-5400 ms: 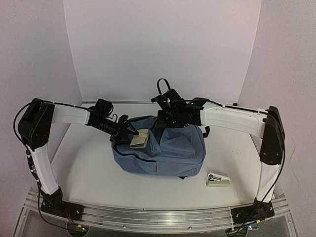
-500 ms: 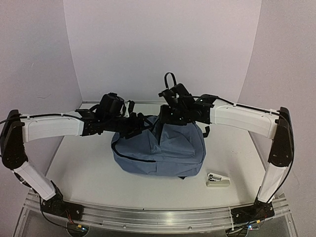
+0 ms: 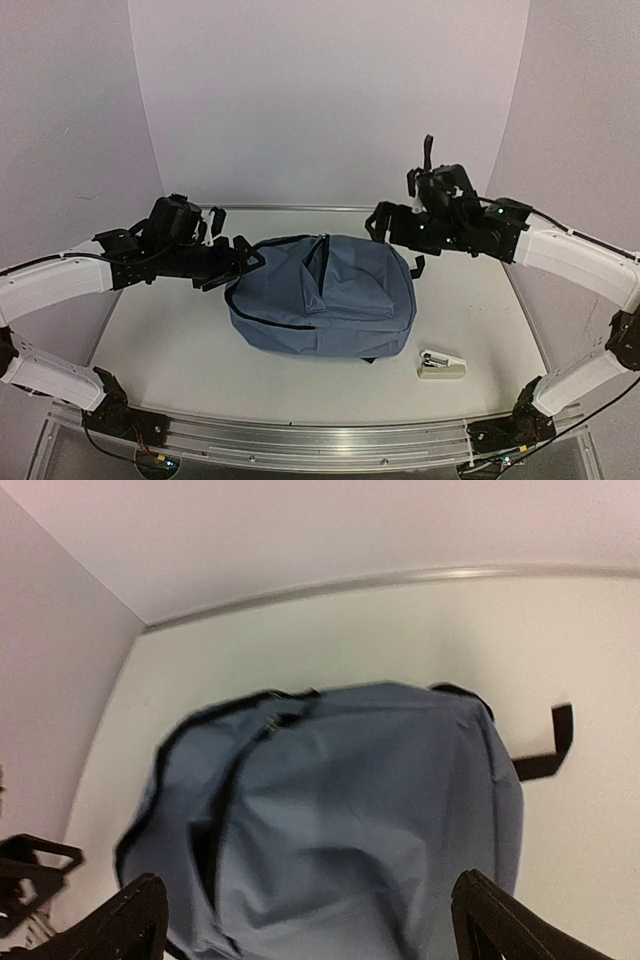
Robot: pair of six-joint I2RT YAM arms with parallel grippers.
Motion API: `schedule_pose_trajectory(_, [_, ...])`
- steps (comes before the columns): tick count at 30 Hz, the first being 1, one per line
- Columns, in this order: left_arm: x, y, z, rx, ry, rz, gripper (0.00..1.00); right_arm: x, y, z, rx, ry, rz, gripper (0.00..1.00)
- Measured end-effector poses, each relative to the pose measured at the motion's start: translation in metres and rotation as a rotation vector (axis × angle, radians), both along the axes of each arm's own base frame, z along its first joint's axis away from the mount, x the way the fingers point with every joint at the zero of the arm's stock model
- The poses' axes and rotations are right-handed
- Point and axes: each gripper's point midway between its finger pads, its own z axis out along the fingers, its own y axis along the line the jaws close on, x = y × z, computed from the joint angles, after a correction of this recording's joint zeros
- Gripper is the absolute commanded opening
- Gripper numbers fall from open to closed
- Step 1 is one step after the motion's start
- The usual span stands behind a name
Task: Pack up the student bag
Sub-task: Place the personal item in the student bag.
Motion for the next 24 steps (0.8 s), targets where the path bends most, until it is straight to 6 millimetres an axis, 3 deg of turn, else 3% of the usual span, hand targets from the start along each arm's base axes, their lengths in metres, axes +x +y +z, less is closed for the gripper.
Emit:
schedule_pose_trajectory(2, [0.001, 0.013, -0.005, 0.006, 0.006, 0.023, 0.85, -0.007, -0.016, -0.050, -0.065, 0.100, -0.014, 0.98])
schedule_pose_trajectory(5, [0.004, 0.033, -0.014, 0.011, 0.021, 0.065, 0.86, -0.036, -0.042, -0.125, -0.166, 0.271, -0.031, 0.98])
schedule_pose_trajectory(7, [0.006, 0.043, -0.017, 0.016, 0.026, 0.089, 0.86, -0.054, -0.057, -0.158, -0.202, 0.357, -0.053, 0.94])
schedule_pose_trajectory(9, [0.007, 0.046, -0.016, 0.015, 0.021, 0.093, 0.86, -0.060, -0.061, -0.166, -0.171, 0.381, -0.086, 0.80])
schedule_pose_trajectory(11, [0.007, 0.045, -0.016, 0.016, 0.019, 0.086, 0.86, -0.061, -0.061, -0.163, -0.107, 0.380, -0.128, 0.75])
schedule_pose_trajectory(14, [0.006, 0.043, -0.017, 0.013, 0.023, 0.070, 0.86, -0.064, -0.070, -0.161, -0.010, 0.387, -0.214, 0.85])
schedule_pose_trajectory(20, [0.004, 0.039, -0.028, 0.019, 0.053, 0.050, 0.86, -0.077, -0.117, -0.171, 0.146, 0.425, -0.463, 0.85])
schedule_pose_trajectory(24, [0.003, 0.039, -0.036, 0.027, 0.070, 0.044, 0.86, -0.086, -0.135, -0.170, 0.263, 0.427, -0.576, 0.83])
